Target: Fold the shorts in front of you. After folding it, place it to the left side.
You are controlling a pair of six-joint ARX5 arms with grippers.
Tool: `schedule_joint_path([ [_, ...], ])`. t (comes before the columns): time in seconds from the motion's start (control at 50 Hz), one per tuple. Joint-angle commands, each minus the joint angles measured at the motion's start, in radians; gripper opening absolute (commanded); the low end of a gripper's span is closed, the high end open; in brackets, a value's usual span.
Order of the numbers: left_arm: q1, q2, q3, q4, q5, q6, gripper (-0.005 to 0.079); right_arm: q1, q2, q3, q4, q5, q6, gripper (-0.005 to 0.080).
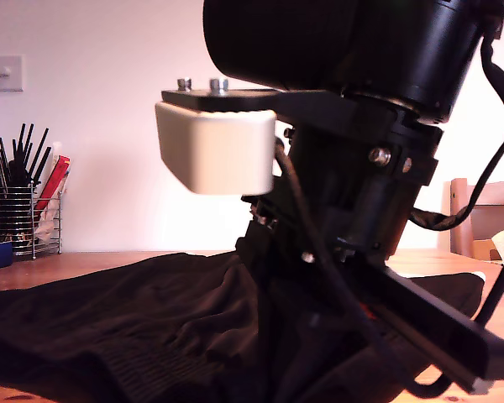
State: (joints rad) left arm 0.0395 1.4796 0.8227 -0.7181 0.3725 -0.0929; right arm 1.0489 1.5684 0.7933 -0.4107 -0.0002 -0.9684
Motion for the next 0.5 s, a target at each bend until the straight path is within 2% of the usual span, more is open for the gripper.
schedule_joint_path([
  [0.0, -0.001, 0.019, -0.004, 0.011, -0.021, 0.015, 0.0577, -0.003, -0.005, -0.001, 0.005, 0.000, 0.005, -0.0012],
  [0.26, -0.001, 0.020, 0.003, 0.025, -0.140, 0.024, 0.0576, -0.003, -0.005, -0.001, 0.006, -0.002, 0.024, -0.0012],
  [0.48, -0.012, 0.033, 0.003, 0.052, -0.127, 0.027, 0.0576, -0.003, -0.005, -0.001, 0.008, -0.013, 0.027, -0.0012],
])
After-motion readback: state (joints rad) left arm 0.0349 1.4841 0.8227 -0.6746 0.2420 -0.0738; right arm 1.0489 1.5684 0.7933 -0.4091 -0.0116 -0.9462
